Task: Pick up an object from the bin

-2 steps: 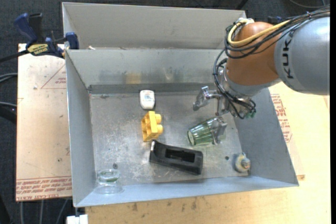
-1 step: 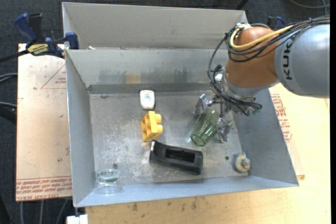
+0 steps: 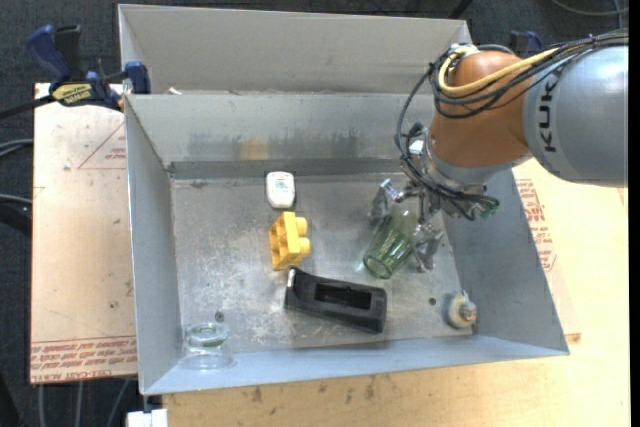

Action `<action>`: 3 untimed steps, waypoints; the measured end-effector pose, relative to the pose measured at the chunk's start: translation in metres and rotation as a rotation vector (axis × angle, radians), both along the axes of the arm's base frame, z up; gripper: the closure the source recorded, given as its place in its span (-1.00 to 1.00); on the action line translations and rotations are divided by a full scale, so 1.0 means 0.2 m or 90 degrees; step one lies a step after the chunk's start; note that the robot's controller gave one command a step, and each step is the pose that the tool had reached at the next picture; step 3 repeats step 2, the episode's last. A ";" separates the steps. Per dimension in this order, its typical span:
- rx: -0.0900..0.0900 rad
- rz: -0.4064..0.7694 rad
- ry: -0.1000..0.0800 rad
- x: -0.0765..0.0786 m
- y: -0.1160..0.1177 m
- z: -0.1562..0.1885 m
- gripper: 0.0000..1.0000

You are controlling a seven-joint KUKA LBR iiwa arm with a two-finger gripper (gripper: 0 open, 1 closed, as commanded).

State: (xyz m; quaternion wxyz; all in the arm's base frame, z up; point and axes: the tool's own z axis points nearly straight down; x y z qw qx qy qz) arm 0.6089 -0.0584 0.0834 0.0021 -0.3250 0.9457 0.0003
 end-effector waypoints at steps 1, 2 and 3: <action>0.001 0.006 0.005 -0.04 0.00 0.17 1.00; -0.001 -0.003 -0.006 0.01 0.06 1.21 1.00; -0.001 -0.003 -0.006 0.01 0.06 1.21 1.00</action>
Offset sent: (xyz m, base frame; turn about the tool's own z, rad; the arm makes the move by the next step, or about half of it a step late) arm 0.0005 0.0103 0.2376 0.0030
